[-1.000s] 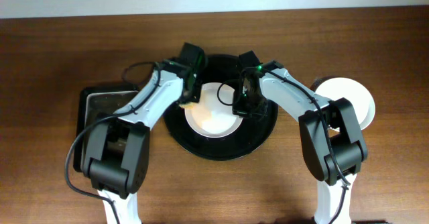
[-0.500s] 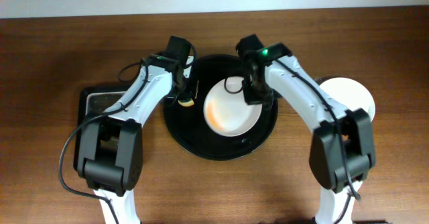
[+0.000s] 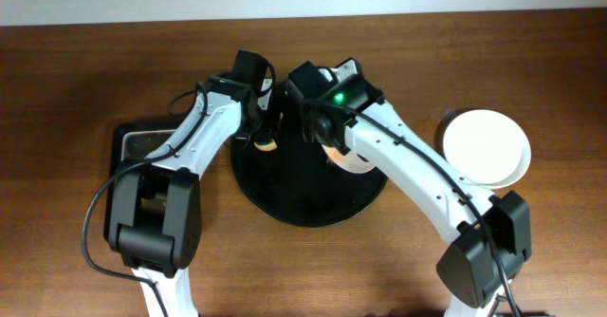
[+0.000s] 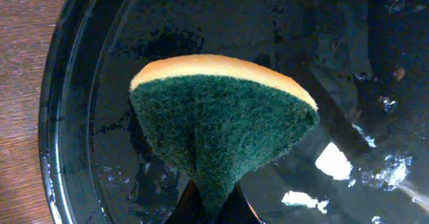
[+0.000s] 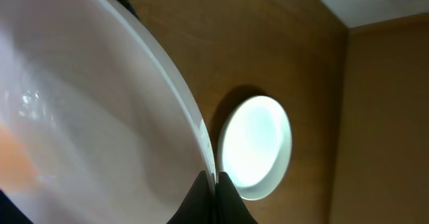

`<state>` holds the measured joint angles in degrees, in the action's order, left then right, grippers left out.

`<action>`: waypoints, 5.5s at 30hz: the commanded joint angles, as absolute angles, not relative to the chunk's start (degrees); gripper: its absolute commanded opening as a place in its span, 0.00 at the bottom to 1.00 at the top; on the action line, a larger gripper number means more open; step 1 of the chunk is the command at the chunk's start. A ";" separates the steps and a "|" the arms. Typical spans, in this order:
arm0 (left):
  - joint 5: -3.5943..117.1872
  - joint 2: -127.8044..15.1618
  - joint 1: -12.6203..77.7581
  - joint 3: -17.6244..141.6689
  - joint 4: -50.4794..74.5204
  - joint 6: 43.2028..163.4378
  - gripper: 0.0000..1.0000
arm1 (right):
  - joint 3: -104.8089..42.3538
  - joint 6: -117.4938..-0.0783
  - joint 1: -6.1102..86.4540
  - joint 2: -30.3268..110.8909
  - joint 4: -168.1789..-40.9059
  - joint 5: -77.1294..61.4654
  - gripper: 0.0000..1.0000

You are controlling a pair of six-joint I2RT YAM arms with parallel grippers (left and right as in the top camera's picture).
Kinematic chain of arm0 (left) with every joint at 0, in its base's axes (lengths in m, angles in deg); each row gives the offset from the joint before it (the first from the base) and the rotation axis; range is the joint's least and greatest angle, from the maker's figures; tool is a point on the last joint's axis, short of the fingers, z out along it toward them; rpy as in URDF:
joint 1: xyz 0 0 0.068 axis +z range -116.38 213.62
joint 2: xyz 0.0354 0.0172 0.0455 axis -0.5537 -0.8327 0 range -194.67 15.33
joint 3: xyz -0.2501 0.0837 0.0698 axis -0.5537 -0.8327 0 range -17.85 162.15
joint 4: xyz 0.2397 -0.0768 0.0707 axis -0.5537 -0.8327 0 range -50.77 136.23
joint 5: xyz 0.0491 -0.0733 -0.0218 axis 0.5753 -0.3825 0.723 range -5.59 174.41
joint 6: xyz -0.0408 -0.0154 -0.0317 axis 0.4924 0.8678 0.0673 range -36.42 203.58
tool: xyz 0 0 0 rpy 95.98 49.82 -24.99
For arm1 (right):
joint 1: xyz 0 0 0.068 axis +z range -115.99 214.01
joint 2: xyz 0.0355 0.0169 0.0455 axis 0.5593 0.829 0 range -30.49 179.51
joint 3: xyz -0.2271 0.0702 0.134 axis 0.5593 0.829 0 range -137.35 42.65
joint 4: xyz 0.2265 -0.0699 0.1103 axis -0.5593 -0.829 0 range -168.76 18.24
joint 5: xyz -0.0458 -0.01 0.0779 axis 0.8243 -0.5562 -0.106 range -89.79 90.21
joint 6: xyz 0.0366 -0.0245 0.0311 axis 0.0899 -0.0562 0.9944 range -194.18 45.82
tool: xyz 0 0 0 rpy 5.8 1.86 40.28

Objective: Clean dirty plates on tray and stack at the side

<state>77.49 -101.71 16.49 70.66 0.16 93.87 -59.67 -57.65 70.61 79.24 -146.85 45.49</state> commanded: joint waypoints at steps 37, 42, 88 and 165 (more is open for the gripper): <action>76.64 -102.32 16.54 71.01 0.47 92.88 0.00 | -61.73 -48.78 70.89 75.44 -151.39 38.12 0.04; 76.64 -102.32 16.54 71.01 0.51 92.88 0.00 | -61.73 -48.56 64.55 75.07 -151.31 27.08 0.04; 72.18 -92.53 16.91 71.03 -3.64 92.88 0.00 | -40.94 -63.51 8.27 55.05 -135.37 -19.27 0.57; 80.10 -36.44 32.16 56.51 -16.91 86.52 0.99 | -40.94 -68.03 38.52 16.64 -140.53 -15.43 0.99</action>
